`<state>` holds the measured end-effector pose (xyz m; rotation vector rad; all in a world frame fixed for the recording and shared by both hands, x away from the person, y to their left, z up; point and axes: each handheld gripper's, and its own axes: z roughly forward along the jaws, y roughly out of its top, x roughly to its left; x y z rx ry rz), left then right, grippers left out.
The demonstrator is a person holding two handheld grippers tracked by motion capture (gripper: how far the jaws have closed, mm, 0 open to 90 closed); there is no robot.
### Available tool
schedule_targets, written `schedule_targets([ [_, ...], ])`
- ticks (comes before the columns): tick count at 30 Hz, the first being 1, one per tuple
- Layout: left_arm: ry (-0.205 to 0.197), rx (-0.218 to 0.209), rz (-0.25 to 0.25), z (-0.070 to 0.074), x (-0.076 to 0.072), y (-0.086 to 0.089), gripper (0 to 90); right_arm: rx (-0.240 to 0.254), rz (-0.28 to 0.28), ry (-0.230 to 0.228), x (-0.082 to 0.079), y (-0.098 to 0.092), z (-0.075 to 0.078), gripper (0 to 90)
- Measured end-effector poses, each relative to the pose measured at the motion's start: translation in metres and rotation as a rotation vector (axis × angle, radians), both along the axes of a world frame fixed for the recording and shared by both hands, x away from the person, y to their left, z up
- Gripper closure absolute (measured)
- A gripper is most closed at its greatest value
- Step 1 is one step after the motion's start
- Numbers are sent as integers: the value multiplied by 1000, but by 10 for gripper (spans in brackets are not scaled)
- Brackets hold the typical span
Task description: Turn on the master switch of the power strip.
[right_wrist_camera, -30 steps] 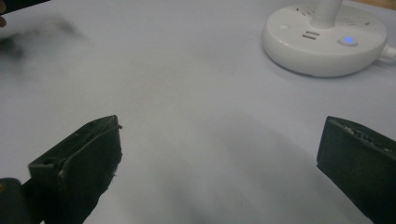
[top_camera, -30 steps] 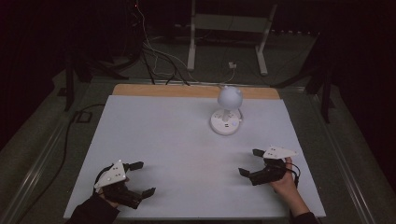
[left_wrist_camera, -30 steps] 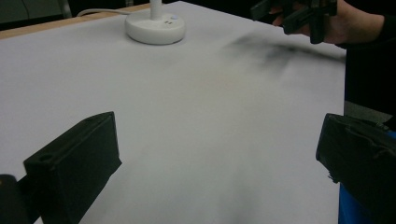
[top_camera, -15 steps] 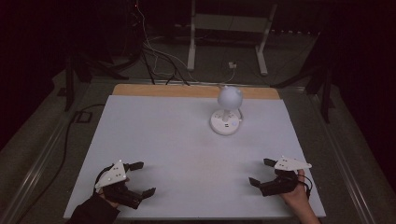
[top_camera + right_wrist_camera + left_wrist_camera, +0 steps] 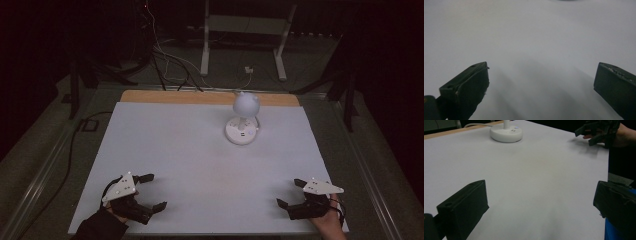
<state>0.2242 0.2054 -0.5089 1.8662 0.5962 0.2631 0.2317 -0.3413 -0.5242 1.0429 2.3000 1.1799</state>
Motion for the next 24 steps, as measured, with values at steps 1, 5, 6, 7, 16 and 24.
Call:
schedule_targets([
  [1,2,0,2,0,0,0,0,0,-5,7,-1,-1,-1,0],
  [5,4,4,0,0,0,-1,0,-2,-29,66,1,-5,-4,0],
  [6,5,3,0,-1,0,-1,0,-3,-33,76,1,-6,-4,0],
  [7,6,2,0,-1,0,-1,0,0,-36,84,2,-5,-4,0],
  [16,10,6,1,-1,1,-1,0,-7,-38,88,4,-3,-3,0],
  [24,9,7,1,-1,1,-1,0,-9,-43,79,3,-4,-3,0],
])
